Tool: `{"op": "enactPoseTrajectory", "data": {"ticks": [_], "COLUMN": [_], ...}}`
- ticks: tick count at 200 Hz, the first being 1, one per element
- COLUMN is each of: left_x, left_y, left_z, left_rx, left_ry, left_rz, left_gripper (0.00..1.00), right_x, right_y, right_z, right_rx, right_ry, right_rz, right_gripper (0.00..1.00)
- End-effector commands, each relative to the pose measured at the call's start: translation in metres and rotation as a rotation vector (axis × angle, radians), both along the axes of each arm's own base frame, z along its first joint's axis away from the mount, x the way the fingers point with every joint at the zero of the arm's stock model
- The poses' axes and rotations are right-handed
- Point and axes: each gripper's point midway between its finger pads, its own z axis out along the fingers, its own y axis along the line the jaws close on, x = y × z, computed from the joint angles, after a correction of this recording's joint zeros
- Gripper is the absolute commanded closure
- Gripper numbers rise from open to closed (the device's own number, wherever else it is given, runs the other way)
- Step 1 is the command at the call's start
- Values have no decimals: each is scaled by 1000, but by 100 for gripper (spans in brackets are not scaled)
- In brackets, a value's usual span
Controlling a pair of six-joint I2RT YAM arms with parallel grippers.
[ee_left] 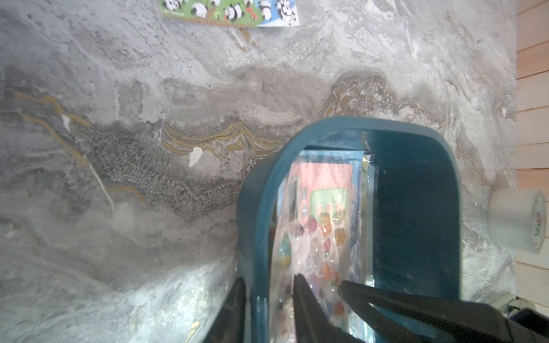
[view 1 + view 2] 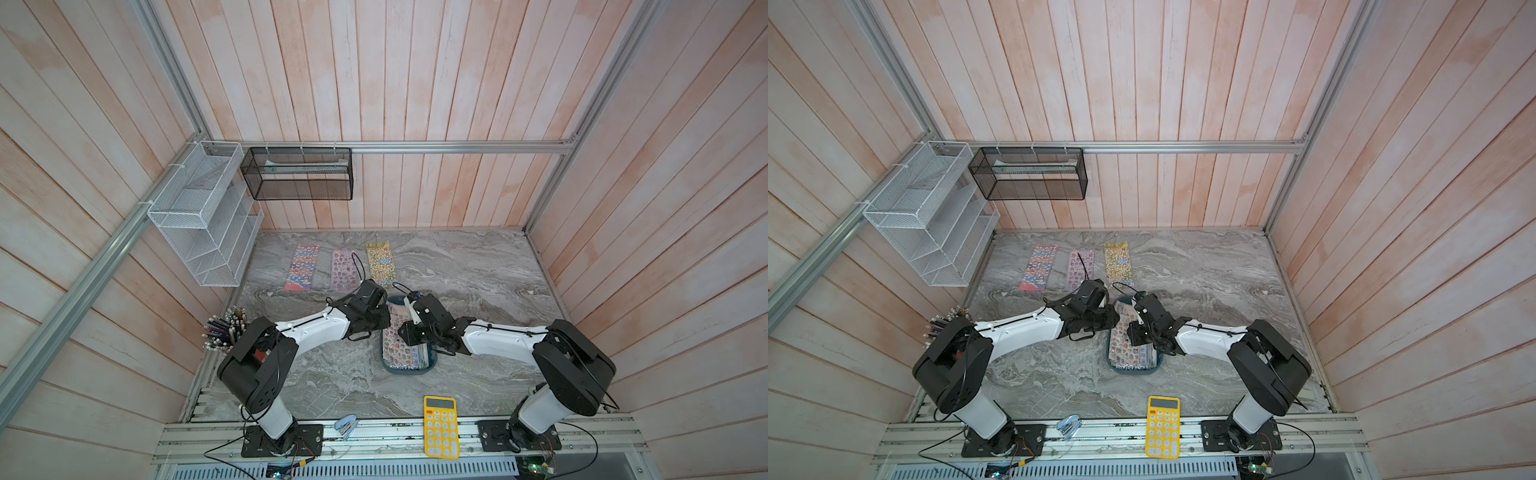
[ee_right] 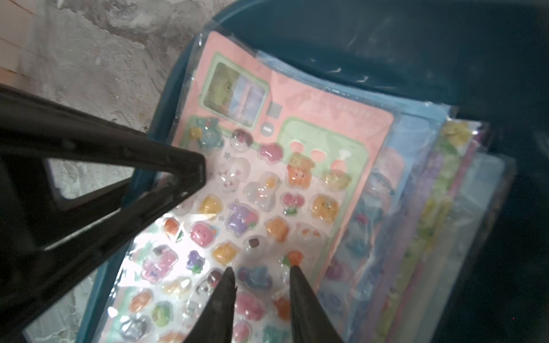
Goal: Take the stickers out of the storage box
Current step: Pick up the sticker from the storage box.
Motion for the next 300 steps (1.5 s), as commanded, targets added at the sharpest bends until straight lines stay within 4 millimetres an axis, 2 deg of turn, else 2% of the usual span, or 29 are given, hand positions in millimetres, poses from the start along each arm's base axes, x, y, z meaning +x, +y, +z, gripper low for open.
{"op": "enactPoseTrajectory", "data": {"ticks": [1, 32, 54, 107, 123, 162, 191, 212, 235, 257, 280, 300], "left_x": [-1, 4, 8, 17, 16, 11, 13, 16, 16, 12, 10, 11], "left_y": [-3, -6, -5, 5, 6, 6, 7, 12, 17, 9, -1, -4], "left_z": [7, 17, 23, 52, 51, 33, 29, 28, 26, 26, 29, 35], "left_rx": [-16, -25, -27, -82, -86, -68, -45, -10, 20, -5, -50, -67], "left_ry": [-16, -36, -33, -89, -90, -47, -40, -46, -47, -44, -45, -49], "left_rz": [-11, -15, -3, 43, 42, 31, 35, 45, 56, 26, -4, -13], "left_gripper": [60, 56, 52, 48, 52, 62, 62, 54, 52, 67, 100, 100], "right_x": [-26, -31, -30, -29, -28, -27, -25, -24, -24, -24, -23, -18], "right_y": [7, 5, -1, -3, -2, -1, -2, -2, -3, -2, -1, -2], "right_z": [-26, -26, -29, -32, -30, -24, -20, -17, -17, -15, -13, -5], "right_rx": [61, 146, 133, 130, 134, 142, 140, 142, 140, 145, 143, 136], "right_ry": [114, 129, 127, 119, 117, 105, 96, 90, 90, 89, 85, 61], "right_rz": [78, 99, 83, 89, 90, 93, 91, 88, 85, 84, 88, 82], "right_gripper": [69, 70, 70, 70, 70, 70, 70, 70, 70, 70, 70, 70]}}
